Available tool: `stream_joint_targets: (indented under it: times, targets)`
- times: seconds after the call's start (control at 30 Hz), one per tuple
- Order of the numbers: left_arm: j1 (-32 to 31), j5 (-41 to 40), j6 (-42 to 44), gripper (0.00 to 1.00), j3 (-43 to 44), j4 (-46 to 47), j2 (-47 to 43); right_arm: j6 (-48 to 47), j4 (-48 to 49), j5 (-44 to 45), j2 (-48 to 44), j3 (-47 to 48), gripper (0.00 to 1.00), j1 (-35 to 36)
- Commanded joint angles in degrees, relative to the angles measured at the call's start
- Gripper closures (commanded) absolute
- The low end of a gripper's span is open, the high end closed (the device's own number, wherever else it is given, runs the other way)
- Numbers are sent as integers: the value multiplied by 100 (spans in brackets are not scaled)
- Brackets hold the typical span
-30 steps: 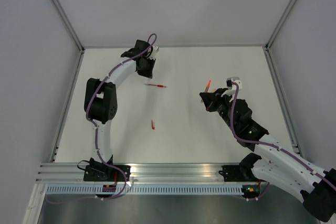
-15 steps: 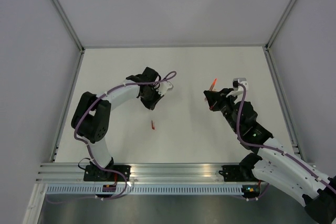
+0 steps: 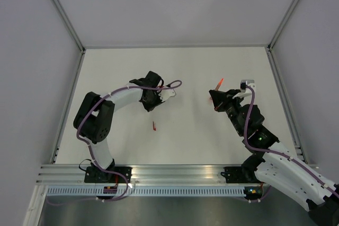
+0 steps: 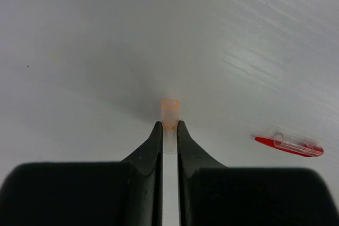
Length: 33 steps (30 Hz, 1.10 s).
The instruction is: Insert the pens into the pen caps
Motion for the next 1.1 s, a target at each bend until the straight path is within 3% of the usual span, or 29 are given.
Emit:
stream_joint_targets:
  times: [0.0,0.1,0.2,0.3,0.37,0.57,0.8,0.87,1.07]
  targets:
    - [-37,-394,243,97,118,64,212,-55,54,110,-44,-18,100,2]
    - [-37,-492,154,92,206,20,370,-55,45,119,-44,-9,100,2]
    - [-46,-449,137,75,241,12,414,-55,45,136,-35,-18,100,2]
    - [-46,-466,111,71,312,-58,458,-63,54,136,-44,-18,100,2]
    - [-46,-475,67,60,391,-146,484,-63,45,136,-26,-18,100,2]
    - [-46,-1026,-241,54,453,142,292,-72,45,154,-26,-9,100,2]
    - [121,-1415,-1338,52,1163,136,107,-81,54,163,9,-9,100,10]
    - [121,-1398,-1471,46,1234,187,-51,-81,54,189,18,-18,100,2]
    - [209,-1206,-2235,15,1086,740,-815,-81,45,189,9,-18,100,2]
